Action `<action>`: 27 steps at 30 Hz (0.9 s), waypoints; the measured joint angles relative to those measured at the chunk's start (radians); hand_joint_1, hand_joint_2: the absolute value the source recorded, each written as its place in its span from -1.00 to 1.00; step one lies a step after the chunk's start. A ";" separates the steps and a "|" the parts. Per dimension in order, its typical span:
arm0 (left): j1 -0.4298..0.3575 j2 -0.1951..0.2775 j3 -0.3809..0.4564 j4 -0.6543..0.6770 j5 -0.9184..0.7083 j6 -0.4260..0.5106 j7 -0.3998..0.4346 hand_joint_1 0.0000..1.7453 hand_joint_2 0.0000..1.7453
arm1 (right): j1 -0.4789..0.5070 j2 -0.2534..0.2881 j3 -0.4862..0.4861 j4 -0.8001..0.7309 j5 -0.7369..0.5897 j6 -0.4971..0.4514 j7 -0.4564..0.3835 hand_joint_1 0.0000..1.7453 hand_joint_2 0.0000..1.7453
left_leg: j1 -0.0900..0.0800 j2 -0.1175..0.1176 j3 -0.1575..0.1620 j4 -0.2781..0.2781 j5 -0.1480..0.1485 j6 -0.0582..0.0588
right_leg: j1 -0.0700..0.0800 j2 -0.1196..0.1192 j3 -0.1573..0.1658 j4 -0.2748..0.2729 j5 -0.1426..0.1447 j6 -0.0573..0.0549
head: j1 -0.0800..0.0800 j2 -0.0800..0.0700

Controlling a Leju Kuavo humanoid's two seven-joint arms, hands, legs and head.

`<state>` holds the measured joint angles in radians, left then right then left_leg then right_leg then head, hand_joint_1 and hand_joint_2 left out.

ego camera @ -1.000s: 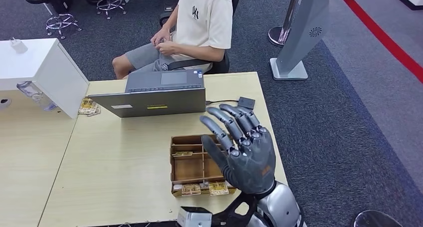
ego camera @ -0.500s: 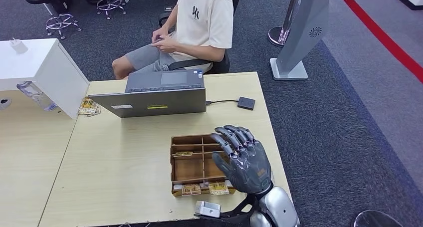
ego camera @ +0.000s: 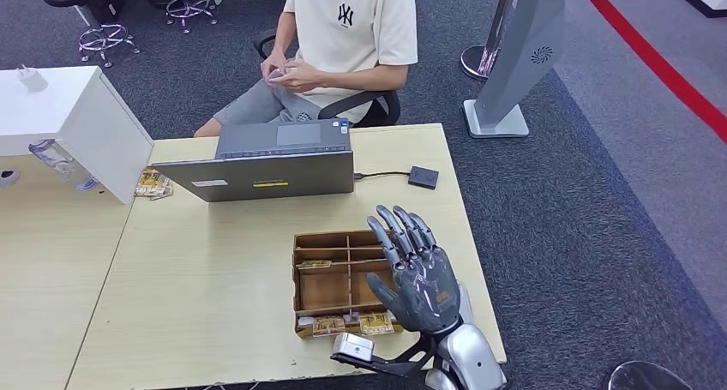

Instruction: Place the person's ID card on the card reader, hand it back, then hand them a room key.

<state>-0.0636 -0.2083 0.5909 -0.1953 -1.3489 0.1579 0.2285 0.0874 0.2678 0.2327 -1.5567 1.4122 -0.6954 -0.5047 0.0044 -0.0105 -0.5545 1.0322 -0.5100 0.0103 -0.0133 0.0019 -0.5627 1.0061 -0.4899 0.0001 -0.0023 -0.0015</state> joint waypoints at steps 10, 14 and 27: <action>0.004 0.000 0.000 0.000 0.001 0.000 -0.002 -1.00 -1.00 | -0.002 -0.006 0.010 0.018 0.017 0.000 0.063 -0.20 1.00 | 0.000 0.000 0.000 0.000 0.000 0.000 | 0.000 0.000 0.000 0.000 0.000 0.000 | 0.000 0.000; 0.005 0.000 0.000 0.000 0.002 0.000 -0.007 -1.00 -1.00 | -0.004 -0.012 0.023 0.033 0.019 0.000 0.098 0.38 1.00 | 0.000 0.000 0.000 0.000 0.000 0.000 | 0.000 0.000 0.000 0.000 0.000 0.000 | 0.000 0.000; 0.007 0.001 0.000 0.000 0.002 0.000 -0.008 -1.00 -1.00 | -0.013 -0.027 0.056 0.088 0.026 0.000 0.150 0.57 1.00 | 0.000 0.000 0.000 0.000 0.000 0.000 | 0.000 0.000 0.000 0.000 0.000 0.000 | 0.000 0.000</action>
<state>-0.0563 -0.2070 0.5909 -0.1953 -1.3474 0.1579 0.2210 0.0740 0.2404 0.2889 -1.4691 1.4384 -0.6957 -0.3552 0.0044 -0.0105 -0.5546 1.0322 -0.5100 0.0103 -0.0133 0.0018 -0.5627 1.0061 -0.4899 0.0001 -0.0025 -0.0015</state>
